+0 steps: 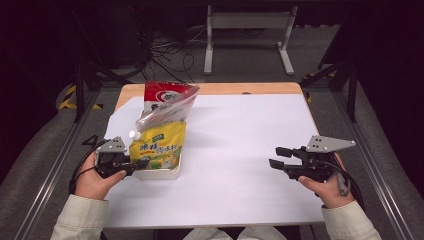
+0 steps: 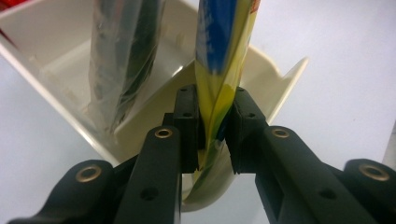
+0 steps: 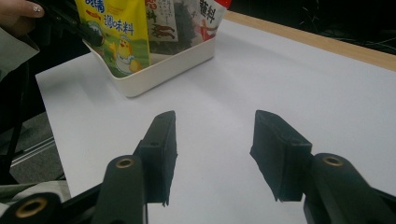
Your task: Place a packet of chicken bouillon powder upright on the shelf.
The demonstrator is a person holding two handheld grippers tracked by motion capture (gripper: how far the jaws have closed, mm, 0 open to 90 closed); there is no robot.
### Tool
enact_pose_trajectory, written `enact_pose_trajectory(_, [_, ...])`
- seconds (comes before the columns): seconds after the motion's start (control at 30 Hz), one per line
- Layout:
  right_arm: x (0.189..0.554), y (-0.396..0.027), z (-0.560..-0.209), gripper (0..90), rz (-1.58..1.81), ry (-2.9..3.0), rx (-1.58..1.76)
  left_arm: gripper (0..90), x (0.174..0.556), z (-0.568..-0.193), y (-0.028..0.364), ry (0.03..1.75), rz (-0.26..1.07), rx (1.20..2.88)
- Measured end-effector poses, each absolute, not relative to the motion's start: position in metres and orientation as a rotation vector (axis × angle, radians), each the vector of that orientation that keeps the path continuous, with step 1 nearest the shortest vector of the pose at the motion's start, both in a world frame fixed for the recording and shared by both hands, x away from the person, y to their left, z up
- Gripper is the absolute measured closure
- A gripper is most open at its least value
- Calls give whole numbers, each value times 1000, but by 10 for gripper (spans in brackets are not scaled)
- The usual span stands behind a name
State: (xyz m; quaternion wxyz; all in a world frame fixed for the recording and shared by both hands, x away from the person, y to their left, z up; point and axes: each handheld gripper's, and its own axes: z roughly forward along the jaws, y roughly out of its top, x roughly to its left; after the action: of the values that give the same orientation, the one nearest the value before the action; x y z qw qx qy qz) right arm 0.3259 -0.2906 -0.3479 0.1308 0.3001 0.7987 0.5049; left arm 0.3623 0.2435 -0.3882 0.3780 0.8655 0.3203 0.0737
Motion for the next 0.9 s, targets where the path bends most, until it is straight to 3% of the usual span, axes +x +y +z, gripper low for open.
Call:
enact_pose_trajectory(0.53, [327,-289,-350,494,1465,2326,876,740,362,-392,244,841,241,2210])
enact_pose_trajectory(0.77, [330,-288,-349,479,1461,2317,866,404,345,-381,251,854,272,2100])
enact_pose_trajectory(0.9, [331,-289,-348,458,1455,2306,860,301,334,-377,257,870,302,2054])
